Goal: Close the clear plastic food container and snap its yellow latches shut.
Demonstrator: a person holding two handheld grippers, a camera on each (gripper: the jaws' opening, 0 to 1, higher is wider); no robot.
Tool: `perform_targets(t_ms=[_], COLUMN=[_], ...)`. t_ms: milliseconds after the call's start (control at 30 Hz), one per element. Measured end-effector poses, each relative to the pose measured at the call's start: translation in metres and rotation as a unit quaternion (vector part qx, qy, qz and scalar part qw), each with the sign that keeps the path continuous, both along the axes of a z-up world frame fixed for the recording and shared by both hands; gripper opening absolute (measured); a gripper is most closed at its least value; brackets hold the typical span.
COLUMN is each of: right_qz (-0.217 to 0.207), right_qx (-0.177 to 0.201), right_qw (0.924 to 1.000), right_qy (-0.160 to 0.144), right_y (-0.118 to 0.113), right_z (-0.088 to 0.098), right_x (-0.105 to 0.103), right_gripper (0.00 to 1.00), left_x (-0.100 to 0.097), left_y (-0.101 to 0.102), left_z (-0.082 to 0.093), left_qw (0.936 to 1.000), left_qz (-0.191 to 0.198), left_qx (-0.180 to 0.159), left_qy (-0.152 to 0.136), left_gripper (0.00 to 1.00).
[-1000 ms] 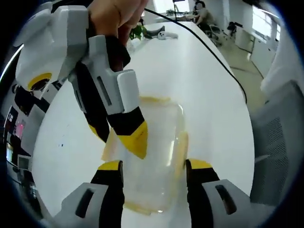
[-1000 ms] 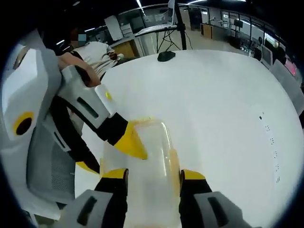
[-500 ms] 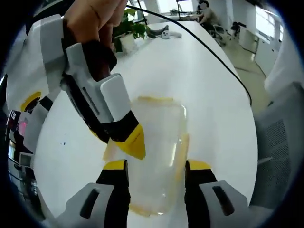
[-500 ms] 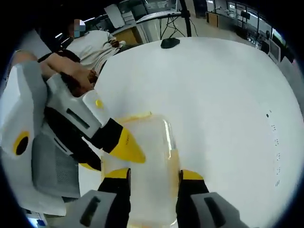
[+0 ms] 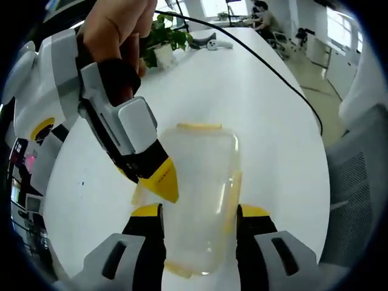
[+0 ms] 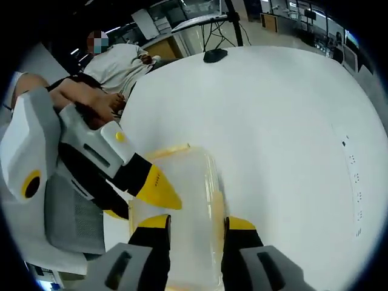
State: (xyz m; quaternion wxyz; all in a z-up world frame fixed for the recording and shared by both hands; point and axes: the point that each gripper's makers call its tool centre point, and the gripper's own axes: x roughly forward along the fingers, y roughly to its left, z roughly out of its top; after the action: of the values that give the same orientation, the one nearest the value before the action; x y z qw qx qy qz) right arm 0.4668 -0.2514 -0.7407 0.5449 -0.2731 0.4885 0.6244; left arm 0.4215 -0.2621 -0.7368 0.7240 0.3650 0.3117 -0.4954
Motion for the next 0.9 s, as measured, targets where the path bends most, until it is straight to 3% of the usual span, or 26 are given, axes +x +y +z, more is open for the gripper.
perform_targets(t_ms=[433,700,900], right_qz=[-0.002,0.011,0.002], right_qx=[0.001,0.017,0.033], right_qw=[0.9998,0.9983,0.9969], right_qy=[-0.018,-0.055,-0.071], right_y=[0.0,-0.001,-0.003], right_z=[0.002,0.008,0.015], right_x=[-0.003,0.0,0.002], right_gripper=[0.33,0.34,0.38], left_x=[-0.002,-0.002,-0.008], left_y=[0.0,-0.004,-0.008], left_z=[0.001,0.005,0.009], left_qw=[1.0,0.9997,0.9997], left_qz=[-0.006,0.017,0.002], left_qx=[0.001,-0.016,-0.024], left_qy=[-0.007,-0.002,0.006], left_gripper=[0.44,0.47,0.5])
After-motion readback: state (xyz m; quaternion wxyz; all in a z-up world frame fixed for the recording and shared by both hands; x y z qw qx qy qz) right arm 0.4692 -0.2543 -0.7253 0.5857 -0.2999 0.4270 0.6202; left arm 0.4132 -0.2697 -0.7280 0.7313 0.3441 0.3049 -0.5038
